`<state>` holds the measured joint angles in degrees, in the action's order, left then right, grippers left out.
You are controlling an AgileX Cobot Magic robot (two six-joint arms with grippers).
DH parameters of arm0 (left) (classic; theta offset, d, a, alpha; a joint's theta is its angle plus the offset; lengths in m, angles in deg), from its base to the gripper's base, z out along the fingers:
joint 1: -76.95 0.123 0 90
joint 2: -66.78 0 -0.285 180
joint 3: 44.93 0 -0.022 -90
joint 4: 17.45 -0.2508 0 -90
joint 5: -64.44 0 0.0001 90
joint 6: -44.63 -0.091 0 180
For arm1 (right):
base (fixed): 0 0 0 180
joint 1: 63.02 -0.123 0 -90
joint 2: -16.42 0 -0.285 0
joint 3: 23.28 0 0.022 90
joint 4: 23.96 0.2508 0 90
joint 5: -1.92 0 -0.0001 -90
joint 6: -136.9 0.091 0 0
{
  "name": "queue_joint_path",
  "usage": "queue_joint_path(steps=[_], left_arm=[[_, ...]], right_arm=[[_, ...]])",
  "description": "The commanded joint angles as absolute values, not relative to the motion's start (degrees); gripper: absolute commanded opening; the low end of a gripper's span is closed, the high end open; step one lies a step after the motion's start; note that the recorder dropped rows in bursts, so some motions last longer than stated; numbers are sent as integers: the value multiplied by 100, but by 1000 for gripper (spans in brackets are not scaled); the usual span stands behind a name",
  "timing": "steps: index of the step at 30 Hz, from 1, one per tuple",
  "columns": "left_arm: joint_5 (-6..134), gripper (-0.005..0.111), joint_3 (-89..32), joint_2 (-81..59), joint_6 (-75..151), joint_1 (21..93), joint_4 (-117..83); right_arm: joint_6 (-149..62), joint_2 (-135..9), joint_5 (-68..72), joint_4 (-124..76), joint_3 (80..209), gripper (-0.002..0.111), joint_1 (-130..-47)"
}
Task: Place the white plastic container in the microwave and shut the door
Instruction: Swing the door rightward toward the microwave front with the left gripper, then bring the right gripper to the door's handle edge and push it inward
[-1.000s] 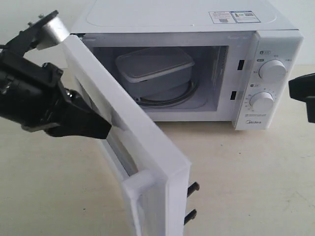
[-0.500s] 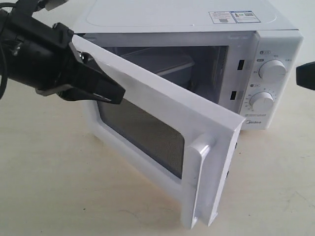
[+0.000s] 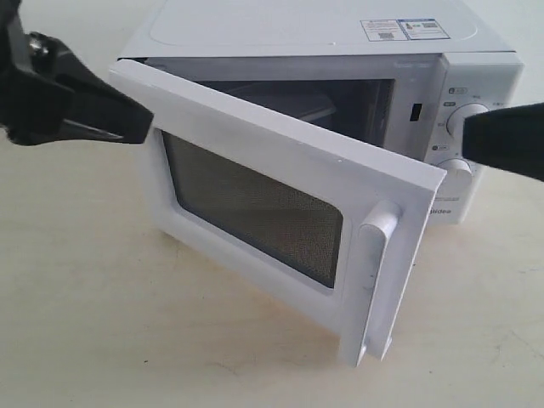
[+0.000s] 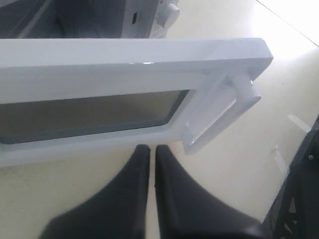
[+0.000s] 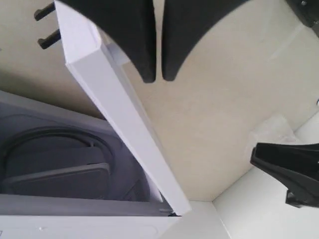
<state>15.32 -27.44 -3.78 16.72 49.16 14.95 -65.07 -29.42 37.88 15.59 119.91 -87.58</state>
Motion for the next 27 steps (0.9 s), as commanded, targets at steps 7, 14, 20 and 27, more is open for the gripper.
queue_joint_path(steps=[7, 14, 20, 27], left_arm=[[1997, 4, -1876, 1250, 2508, 4891, 1101], [1925, 4, -1866, 1401, 2583, 4891, 1008], [1936, 4, -1866, 1401, 2583, 4891, 1008], [1903, 4, -1866, 1401, 2583, 4891, 1008]], right_arm=[[-7351, -3964, 4364, 2553, 12018, 0, -8768], [-7344, -4068, 4299, 2481, 12018, 0, -8768], [-6774, -4079, 4193, 1689, 12018, 0, -8768], [-6063, -4079, 3810, 685, 12018, 0, -8768]])
